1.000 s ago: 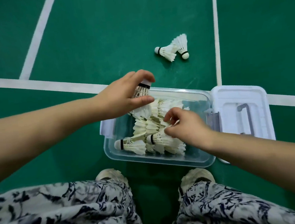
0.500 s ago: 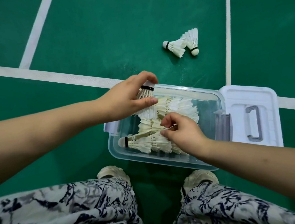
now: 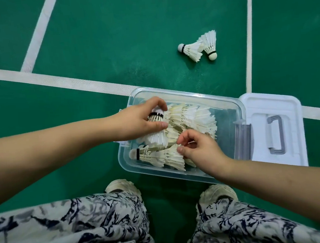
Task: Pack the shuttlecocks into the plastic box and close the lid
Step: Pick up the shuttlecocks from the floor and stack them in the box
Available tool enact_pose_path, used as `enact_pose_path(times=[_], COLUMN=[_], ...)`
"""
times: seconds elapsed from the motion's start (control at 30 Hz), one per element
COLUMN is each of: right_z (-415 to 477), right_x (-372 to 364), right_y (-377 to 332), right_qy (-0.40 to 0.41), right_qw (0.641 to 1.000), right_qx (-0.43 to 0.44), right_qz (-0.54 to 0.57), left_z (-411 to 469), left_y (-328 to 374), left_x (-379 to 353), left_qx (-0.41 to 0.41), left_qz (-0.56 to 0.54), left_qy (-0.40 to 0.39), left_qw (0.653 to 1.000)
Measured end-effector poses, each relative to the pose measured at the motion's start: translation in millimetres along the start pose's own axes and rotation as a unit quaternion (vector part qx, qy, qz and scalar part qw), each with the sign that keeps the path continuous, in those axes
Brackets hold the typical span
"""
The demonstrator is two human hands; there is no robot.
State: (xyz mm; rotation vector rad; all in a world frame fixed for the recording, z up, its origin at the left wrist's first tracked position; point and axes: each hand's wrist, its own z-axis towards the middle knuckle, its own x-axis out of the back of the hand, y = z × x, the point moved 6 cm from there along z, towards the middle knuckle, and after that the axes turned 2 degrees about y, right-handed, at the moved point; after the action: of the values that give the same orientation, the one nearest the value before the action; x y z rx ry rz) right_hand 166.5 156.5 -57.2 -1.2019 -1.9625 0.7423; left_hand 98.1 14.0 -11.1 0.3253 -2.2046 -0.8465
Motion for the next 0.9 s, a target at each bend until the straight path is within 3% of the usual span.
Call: enact_pose_path(times=[0.17,0.67,0.9], right_z=[-1,0,1], right_x=[1,-7,-11], right_y=[3,10,2], right_qy=[-0.005,-0.042,-0.034], right_qw=[1.0,0.987,0.986], right_qx=[0.002,0.076,0.105], right_qz=[-0.001,-0.138,-0.127], left_z=[-10,-11,-9], left_y=[-15,-27,-30], left_x=[-34,-50,-51], left_qx=[0.043,0.092,0.115], left_qz=[0.014,0.019,0.008], left_qy=[-0.08,-0.072,-0.07], left_qw=[0.996,0.993,0.991])
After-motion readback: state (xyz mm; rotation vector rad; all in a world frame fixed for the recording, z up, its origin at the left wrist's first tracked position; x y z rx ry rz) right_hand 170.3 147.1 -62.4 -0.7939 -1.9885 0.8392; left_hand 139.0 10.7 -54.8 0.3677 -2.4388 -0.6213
